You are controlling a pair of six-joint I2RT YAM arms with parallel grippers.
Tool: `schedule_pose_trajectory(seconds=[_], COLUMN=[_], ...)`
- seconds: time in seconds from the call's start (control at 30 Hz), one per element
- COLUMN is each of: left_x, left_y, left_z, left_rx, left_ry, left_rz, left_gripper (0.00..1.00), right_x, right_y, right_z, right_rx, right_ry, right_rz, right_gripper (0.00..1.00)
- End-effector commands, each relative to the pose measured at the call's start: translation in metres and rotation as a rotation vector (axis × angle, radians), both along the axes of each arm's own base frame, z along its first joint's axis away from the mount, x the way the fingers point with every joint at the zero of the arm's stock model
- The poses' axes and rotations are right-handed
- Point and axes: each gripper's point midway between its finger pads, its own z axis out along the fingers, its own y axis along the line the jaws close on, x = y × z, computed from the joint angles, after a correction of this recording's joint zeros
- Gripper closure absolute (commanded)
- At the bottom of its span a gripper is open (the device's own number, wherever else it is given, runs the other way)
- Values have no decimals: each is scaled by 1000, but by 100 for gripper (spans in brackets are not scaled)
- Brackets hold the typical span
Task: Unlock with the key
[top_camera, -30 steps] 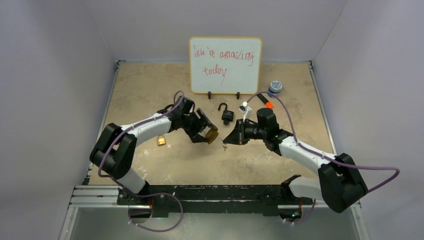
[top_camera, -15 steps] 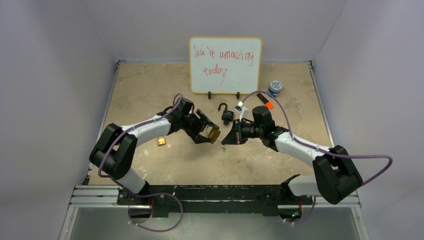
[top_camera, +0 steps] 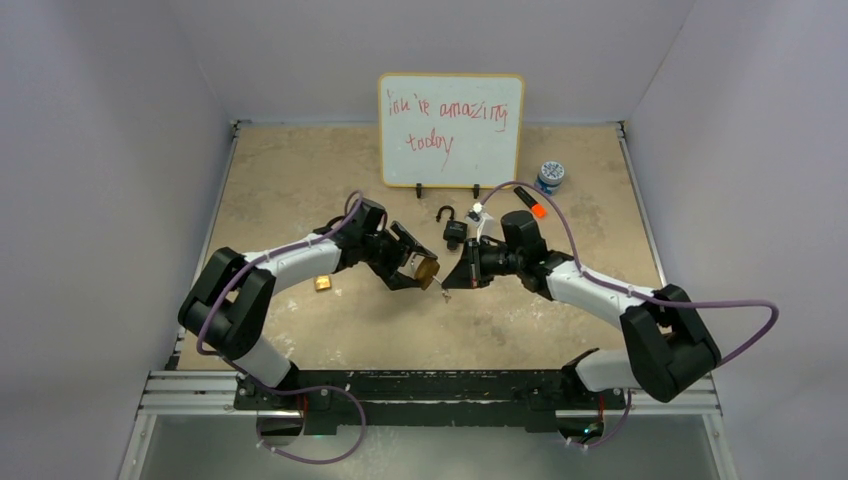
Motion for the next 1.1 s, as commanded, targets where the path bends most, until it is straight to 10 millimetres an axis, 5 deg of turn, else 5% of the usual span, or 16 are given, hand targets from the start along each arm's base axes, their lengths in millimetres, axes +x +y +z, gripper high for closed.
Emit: schedule_pose_trajectory(seconds=[0.0, 0.6, 1.07], left_x=[6, 6, 20], left_y=[-12, -13, -16], left_z=[44, 45, 53], left_rx=[-135, -150, -139], left_ry=[-72, -77, -107], left_rz=[-7, -8, 30], left_gripper=[69, 70, 70], right_x=[9, 11, 31], right_y=[6, 7, 6], right_z=[13, 6, -2], right_rx=[14, -9, -72], right_ry=[-36, -13, 28], right_rz=[13, 21, -78], right_gripper=[100, 100, 100])
